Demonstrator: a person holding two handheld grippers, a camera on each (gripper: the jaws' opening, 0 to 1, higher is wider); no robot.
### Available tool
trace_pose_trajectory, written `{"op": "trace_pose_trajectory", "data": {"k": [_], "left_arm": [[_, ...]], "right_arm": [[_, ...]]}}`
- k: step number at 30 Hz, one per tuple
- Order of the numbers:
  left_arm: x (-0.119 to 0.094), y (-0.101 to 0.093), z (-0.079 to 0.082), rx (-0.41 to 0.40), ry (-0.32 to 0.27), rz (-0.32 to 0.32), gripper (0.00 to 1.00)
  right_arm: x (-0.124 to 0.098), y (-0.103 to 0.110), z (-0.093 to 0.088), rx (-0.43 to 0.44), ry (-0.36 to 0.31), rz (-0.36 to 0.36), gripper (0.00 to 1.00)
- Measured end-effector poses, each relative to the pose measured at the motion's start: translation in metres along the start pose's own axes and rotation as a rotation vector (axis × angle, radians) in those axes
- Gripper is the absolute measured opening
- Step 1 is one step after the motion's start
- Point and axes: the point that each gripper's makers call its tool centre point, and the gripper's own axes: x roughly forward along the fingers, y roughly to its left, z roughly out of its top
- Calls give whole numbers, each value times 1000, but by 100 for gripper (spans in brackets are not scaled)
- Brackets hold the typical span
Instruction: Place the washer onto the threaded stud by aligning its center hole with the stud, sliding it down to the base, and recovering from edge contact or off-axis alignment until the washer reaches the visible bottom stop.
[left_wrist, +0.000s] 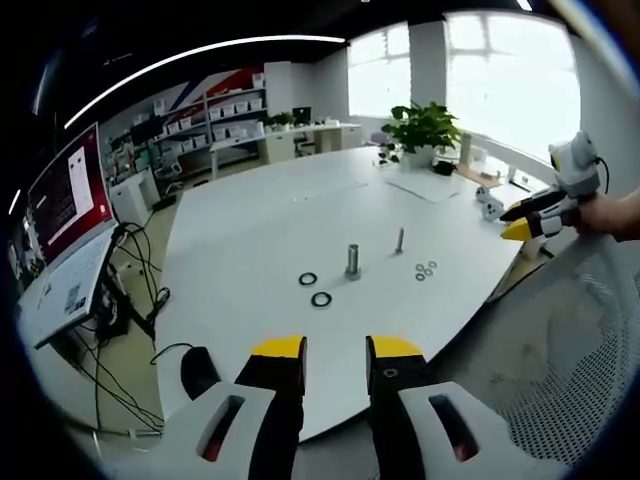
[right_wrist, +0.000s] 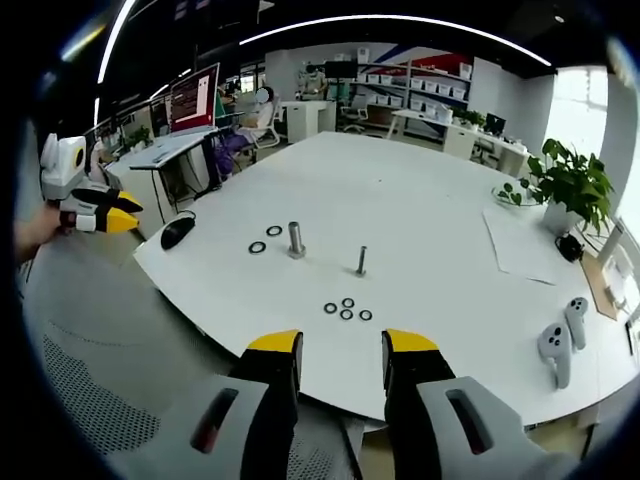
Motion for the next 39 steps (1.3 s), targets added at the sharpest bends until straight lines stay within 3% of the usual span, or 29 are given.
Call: {"op": "trace_pose_trajectory", "data": {"k": [9,24,29,39], "left_arm": [[1,3,-4,-18,19,16,23],[4,9,-26,-30,126,44,22],[5,11,-32,-44,157,51,22],[1,15,-34,-66,158,61,22]], "right_arm": [[1,1,-3,7,9,9,34],[0,8,0,71,-15,53,35],[-2,14,6,84,-52,86,36],[-2,22,11,101,-75,119,38]]}}
